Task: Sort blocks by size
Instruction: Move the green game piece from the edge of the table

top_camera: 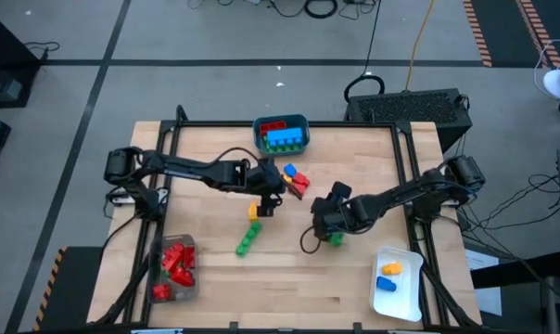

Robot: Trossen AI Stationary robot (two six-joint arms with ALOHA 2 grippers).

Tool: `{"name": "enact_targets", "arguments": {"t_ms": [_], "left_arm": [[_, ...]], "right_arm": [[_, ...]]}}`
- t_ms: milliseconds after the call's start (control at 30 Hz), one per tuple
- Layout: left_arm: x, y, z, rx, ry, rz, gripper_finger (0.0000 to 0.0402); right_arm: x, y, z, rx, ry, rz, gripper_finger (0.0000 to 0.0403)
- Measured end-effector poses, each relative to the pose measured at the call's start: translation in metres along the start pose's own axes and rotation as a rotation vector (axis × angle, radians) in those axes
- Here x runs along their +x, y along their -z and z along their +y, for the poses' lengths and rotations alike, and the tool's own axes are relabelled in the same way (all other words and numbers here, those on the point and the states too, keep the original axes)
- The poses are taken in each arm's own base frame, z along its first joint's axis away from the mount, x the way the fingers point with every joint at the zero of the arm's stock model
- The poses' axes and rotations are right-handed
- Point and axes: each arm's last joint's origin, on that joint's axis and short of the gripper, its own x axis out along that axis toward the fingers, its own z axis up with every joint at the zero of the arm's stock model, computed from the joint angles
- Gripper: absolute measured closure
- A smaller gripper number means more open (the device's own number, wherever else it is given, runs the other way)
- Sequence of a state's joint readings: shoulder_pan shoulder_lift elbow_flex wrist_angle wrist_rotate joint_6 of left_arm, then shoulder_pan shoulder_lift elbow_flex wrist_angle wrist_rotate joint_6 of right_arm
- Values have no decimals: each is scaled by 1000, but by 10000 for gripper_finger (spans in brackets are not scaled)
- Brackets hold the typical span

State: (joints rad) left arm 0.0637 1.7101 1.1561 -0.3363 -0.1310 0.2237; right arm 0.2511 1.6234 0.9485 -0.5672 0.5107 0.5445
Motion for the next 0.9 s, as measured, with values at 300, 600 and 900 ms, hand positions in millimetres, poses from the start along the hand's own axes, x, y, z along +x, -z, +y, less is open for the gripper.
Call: {"name": "enact_targets", "arguments": {"t_ms": [300,600,900], "left_arm": [[9,-15,-18,-33,81,-143,103],[21,-19,-37,-36,111,-186,103],[42,-9,-61,-18,155,-114,103]], "right_arm": [[-24,21,8,-61,-165,293,202],[-67,38,-5,5,-72,386,202],[-30,64,14,34,-242,297,230]]}}
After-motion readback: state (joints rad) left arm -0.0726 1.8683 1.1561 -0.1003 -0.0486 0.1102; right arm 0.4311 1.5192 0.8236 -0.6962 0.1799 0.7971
